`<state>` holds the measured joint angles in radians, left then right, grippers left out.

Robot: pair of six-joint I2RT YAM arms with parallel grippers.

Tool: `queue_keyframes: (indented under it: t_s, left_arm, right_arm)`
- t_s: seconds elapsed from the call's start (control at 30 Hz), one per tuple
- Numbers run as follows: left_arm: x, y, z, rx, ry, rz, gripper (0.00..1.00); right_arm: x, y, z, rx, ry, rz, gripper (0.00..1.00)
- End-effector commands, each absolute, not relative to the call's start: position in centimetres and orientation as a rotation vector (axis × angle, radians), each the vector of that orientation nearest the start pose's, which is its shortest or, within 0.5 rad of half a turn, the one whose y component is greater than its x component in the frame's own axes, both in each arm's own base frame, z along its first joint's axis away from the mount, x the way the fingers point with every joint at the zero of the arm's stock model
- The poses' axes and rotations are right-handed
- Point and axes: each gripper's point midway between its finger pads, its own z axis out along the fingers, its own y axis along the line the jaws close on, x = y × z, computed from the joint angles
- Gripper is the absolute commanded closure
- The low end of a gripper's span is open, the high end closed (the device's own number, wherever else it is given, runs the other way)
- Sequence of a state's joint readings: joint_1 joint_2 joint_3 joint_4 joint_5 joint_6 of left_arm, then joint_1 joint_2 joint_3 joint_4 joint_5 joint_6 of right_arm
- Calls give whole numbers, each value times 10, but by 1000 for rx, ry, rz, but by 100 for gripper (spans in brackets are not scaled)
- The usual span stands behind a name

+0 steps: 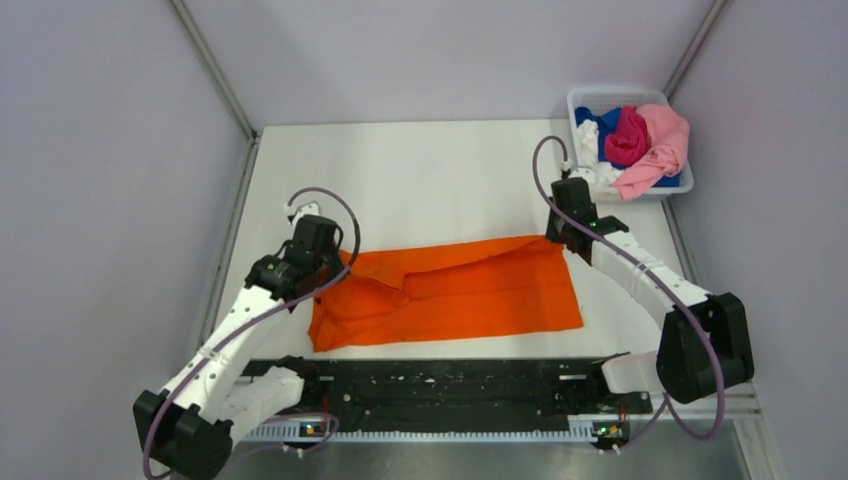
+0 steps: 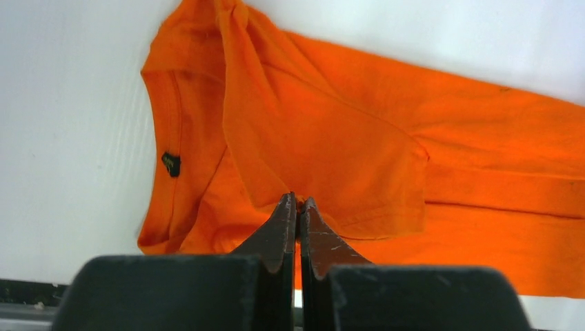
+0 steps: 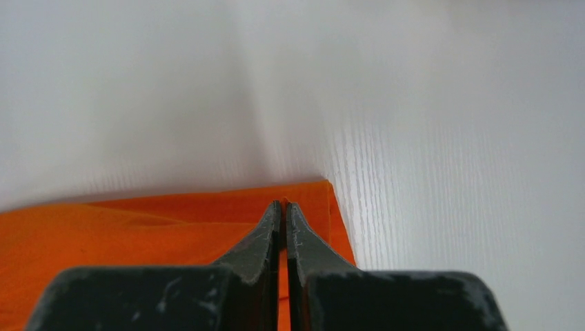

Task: Fold and stack the t-shirts
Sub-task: Fold the other side of the tshirt into a rectangle

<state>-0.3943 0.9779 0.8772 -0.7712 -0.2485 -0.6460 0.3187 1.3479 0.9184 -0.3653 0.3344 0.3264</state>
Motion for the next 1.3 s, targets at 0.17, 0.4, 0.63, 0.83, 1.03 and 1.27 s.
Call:
queue_keyframes:
  t_s: [0.17,0.4,0.63,0.83,1.03,1.27]
  left_arm:
    - [196,-83,133,-547,2445,-279,100]
    - [175,-86,110,-661,2473,-341,100]
    - [160,-87,86,-708,2555,-321,100]
    - [144,-79,89,-766,2581,-281,71]
    - [161,-80,129,-736,2471,-332,28]
    - [218,-122,135,-699,2398,-520,10]
  right_arm:
    - [339,61,122,252,2286,-95,100]
    - [341,62,114,277,2270,-78,100]
    - [331,55,101,347,2274,-104,92]
    - [301,35,94,568,2202,-120,58]
    - [286,25,122,630,2075,-65,14]
    - [302,144,137,210,2069,640,1]
